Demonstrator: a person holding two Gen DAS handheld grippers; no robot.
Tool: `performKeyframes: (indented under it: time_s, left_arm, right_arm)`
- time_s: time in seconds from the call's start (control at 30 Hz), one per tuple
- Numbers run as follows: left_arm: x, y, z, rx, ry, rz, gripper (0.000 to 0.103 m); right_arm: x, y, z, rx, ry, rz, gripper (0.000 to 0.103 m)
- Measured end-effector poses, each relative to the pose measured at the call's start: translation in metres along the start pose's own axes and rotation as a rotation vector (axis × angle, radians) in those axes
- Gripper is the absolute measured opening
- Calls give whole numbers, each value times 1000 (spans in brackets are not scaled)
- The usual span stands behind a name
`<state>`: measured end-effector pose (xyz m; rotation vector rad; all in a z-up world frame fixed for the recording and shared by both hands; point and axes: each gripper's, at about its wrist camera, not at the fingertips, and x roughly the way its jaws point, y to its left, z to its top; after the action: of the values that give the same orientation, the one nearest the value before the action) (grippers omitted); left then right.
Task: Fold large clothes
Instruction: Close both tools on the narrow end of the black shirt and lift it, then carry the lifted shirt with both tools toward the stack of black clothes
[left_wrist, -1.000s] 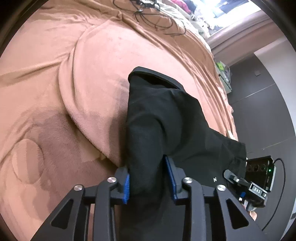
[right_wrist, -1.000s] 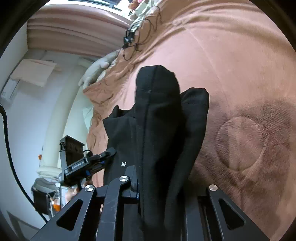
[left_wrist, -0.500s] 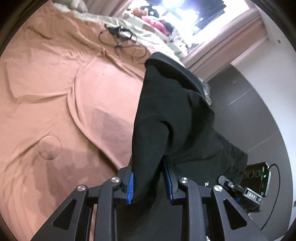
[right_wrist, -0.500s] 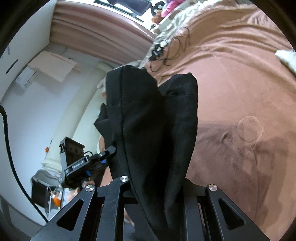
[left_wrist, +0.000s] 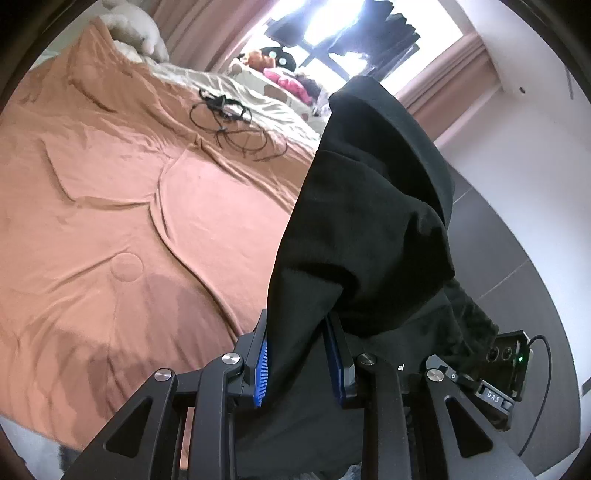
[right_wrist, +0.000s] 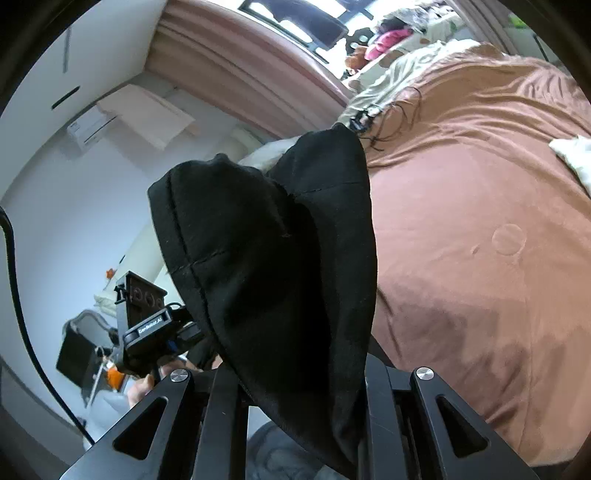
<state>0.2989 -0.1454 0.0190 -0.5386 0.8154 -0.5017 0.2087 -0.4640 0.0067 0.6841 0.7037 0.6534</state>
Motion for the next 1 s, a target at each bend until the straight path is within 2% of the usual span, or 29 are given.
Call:
performKeyframes:
  time_s: [0.33,0.57,0.8,1.0]
  left_arm:
    - [-90,-20,-18,21,-113,-41,28]
    - [-153,-19,-18,40,-193,-44,28]
    - [-208,14,-19,30,-264,-4,28]
    - [-253,58,-28,-23,-316,55,28]
  right_arm:
    - [-31,76,-26,-112,-27,28,16]
    - [-27,131,-40,-196,-29,68,16]
    - [9,172,-52,-253,13,126,16]
    - [62,197,-70,-288,85,184,16]
